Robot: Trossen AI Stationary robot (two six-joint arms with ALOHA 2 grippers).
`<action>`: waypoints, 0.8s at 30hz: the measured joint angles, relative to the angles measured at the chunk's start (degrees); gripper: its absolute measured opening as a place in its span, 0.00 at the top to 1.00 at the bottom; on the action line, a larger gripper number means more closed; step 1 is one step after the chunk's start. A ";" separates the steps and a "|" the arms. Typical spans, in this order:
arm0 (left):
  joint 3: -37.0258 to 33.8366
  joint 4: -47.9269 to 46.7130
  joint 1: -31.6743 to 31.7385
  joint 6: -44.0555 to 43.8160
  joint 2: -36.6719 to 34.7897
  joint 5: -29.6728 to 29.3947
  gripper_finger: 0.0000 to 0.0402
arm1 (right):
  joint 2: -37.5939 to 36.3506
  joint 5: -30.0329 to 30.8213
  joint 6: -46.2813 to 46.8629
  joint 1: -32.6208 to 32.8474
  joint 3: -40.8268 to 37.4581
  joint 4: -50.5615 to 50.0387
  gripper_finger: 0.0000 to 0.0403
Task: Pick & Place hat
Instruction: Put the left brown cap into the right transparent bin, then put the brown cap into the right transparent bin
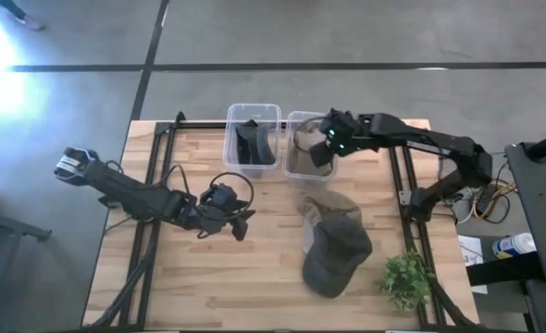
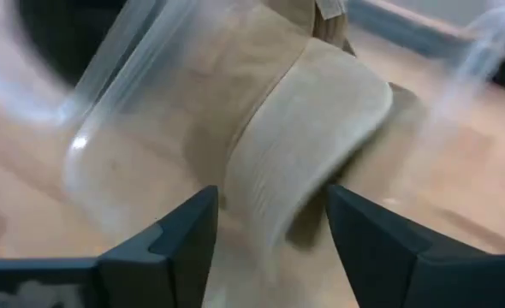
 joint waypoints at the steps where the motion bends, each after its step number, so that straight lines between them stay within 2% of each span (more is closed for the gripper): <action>1: 0.00 0.12 0.00 0.33 0.19 0.24 0.57 | -1.11 0.55 0.05 1.75 1.06 -2.07 0.46; 4: -0.04 0.79 0.00 2.42 1.38 1.51 0.57 | -3.59 0.12 2.65 8.44 2.54 -6.11 0.46; 7: -0.07 2.32 0.09 4.73 3.38 2.47 0.57 | -3.97 -0.98 10.98 16.41 1.51 -9.03 0.46; 11: -0.07 6.75 0.11 7.95 6.90 4.43 0.57 | -1.68 -1.02 21.95 26.86 -2.77 -9.25 0.46; 14: -0.07 9.26 0.09 8.82 9.39 6.63 0.57 | 1.34 1.37 29.95 33.23 -6.20 -6.78 0.46; 17: -0.07 10.10 0.02 8.68 11.50 8.44 0.57 | 5.17 4.36 34.38 36.15 -8.96 -6.25 0.46; 21: -0.07 10.19 0.00 8.15 13.49 9.04 0.57 | 10.98 9.36 37.12 35.77 -12.48 -4.89 0.46; 24: -0.07 9.93 0.00 8.09 14.17 10.54 0.57 | 14.80 7.98 36.55 34.72 -15.17 1.35 0.46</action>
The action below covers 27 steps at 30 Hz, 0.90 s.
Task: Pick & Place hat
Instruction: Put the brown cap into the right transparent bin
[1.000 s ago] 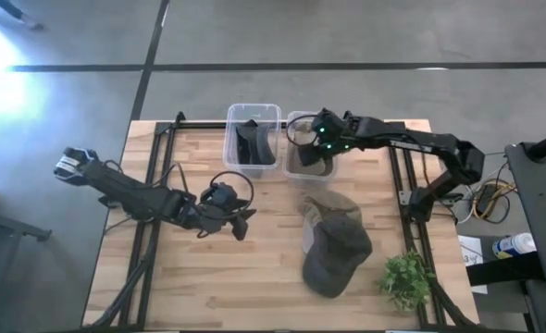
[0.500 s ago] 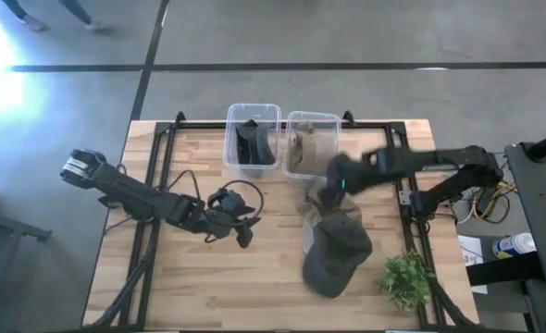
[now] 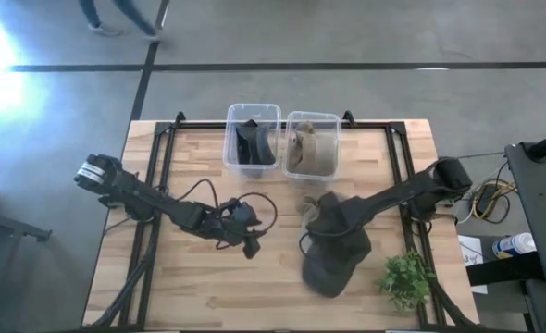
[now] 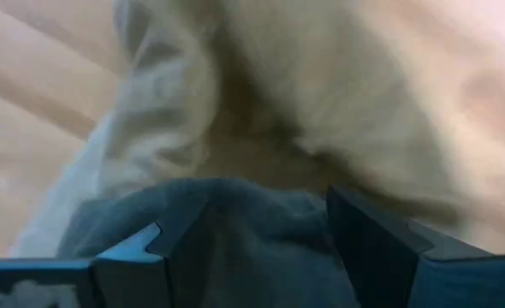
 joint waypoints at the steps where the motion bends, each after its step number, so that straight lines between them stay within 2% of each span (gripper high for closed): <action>1: 0.00 -0.20 -0.02 0.00 0.00 0.45 0.57 | 1.15 -2.03 -0.82 -0.22 -0.98 3.88 0.46; 9: 0.00 -3.16 -0.46 -0.89 -1.45 1.30 0.57 | 9.75 -18.09 -10.01 0.24 -4.15 44.57 0.46; 13: 0.00 -5.96 -0.76 -2.17 -2.56 1.27 0.57 | 12.57 -29.19 -20.17 -0.01 -1.14 55.61 0.46; 15: 0.00 -6.52 -0.87 -2.25 -2.98 1.30 0.57 | 12.65 -31.85 -23.24 -0.27 1.33 55.96 0.46; 18: 0.00 -5.99 -0.99 -2.29 -3.31 1.30 0.57 | 11.51 -30.88 -26.91 -0.59 4.29 51.98 0.46; 24: -0.03 -0.61 -1.68 -0.77 -3.05 5.97 0.57 | 8.32 -18.23 -31.48 -1.02 10.02 37.41 0.46; 27: -0.59 4.47 -1.85 0.82 -1.62 8.75 0.57 | 7.63 -15.31 -32.60 -1.78 12.59 31.18 0.46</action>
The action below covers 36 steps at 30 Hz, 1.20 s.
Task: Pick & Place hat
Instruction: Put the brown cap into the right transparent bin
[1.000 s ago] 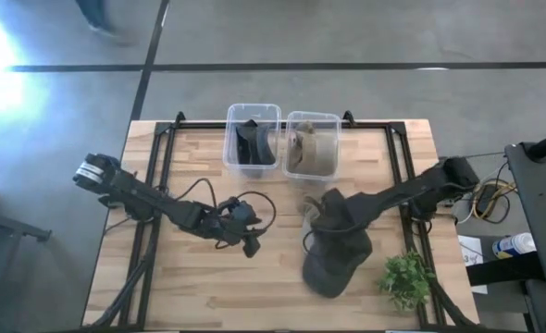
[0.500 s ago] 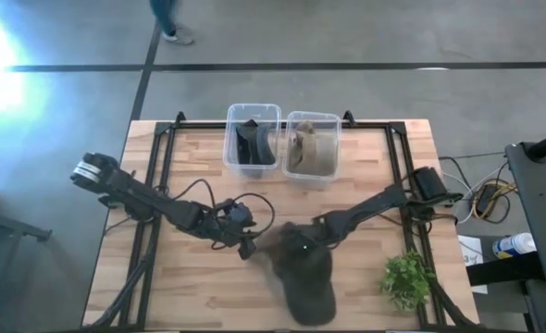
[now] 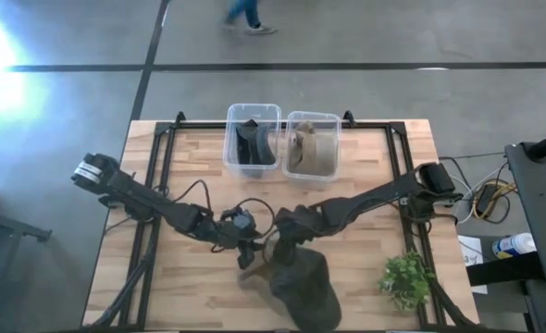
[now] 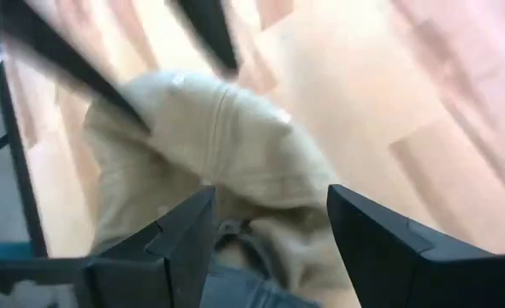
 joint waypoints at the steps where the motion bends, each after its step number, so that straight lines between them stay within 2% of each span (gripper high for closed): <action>1: -0.17 0.62 0.00 0.08 0.75 0.06 0.57 | -0.03 -0.29 -0.23 -0.23 0.56 -0.68 0.46; 5: -0.15 3.81 0.06 1.26 4.90 2.11 0.57 | -0.38 -7.11 -0.20 -0.36 1.77 -0.92 0.46; 8: -0.14 5.71 0.00 1.33 9.36 7.32 0.57 | -0.34 -12.97 1.58 0.91 0.48 -1.19 0.46; 12: -0.13 6.02 0.00 0.71 15.21 13.89 0.57 | -0.32 -14.28 4.78 3.41 -2.55 -1.27 0.46; 16: 0.39 -1.26 0.01 0.69 17.90 13.09 0.57 | -0.27 -15.34 7.40 5.56 -5.09 -3.30 0.46; 18: 0.29 -9.16 0.00 -0.32 18.02 10.52 0.57 | -0.04 -15.03 8.88 6.25 -6.55 -6.68 0.46; 22: 0.11 -22.84 -0.18 -4.70 14.78 4.23 0.57 | 0.08 -10.55 13.29 7.24 -8.82 -15.20 0.46; 25: -0.19 -30.06 -0.62 -9.19 10.48 0.50 0.57 | -1.84 -7.42 14.33 7.44 -9.11 -16.76 0.46; 29: -2.39 -33.75 -1.02 -16.39 4.64 1.63 0.57 | -4.78 -7.25 16.74 7.08 -9.10 -16.53 0.46; 33: -5.28 -33.40 -1.64 -23.61 0.14 4.44 0.57 | -9.09 -8.75 23.51 5.33 -9.17 -14.11 0.46; 36: -8.62 -33.38 -3.17 -29.20 -1.43 4.67 0.57 | -11.90 -3.79 27.67 4.16 -9.17 -6.74 0.46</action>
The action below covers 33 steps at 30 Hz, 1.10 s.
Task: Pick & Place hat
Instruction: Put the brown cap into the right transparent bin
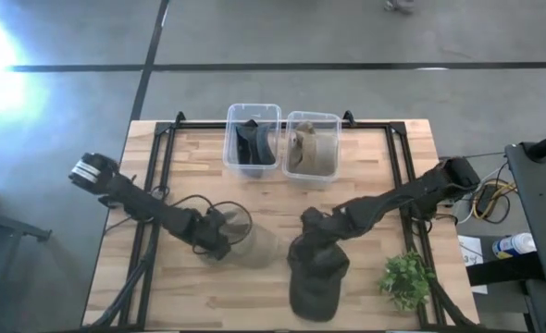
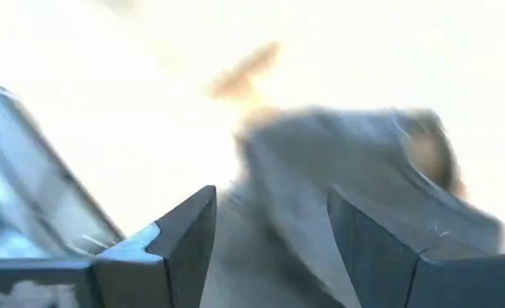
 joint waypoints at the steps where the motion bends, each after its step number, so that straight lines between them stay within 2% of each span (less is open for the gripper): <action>1: -0.80 0.40 -0.58 -1.41 -0.50 -0.05 0.57 | -0.58 1.62 0.81 -0.41 0.00 3.45 0.46; 5: -3.51 4.89 -2.15 -6.25 -2.13 -0.21 0.57 | 1.19 2.07 1.09 -2.53 0.13 15.87 0.46; 9: -4.12 10.41 -2.85 -7.34 -2.10 -0.12 0.57 | 6.72 0.54 2.81 -3.16 0.00 18.48 0.46; 15: -4.11 11.26 -3.51 -8.09 -1.10 -1.20 0.57 | 13.45 -3.63 6.37 -2.58 -0.11 21.75 0.46; 22: -4.38 14.09 -3.78 -8.05 -0.60 -2.79 0.57 | 21.09 -3.75 8.55 -2.65 -0.42 35.75 0.46; 26: -4.43 18.15 -3.91 -6.62 0.74 -2.68 0.57 | 24.16 -1.83 7.98 -3.44 -0.22 41.96 0.46; 29: -4.36 19.51 -4.07 -6.27 1.92 -1.46 0.57 | 22.95 -1.84 8.86 -3.74 -0.22 41.68 0.46; 33: -4.38 19.02 -5.10 -6.33 3.53 -1.34 0.57 | 17.99 0.93 8.31 -3.23 -0.27 27.51 0.46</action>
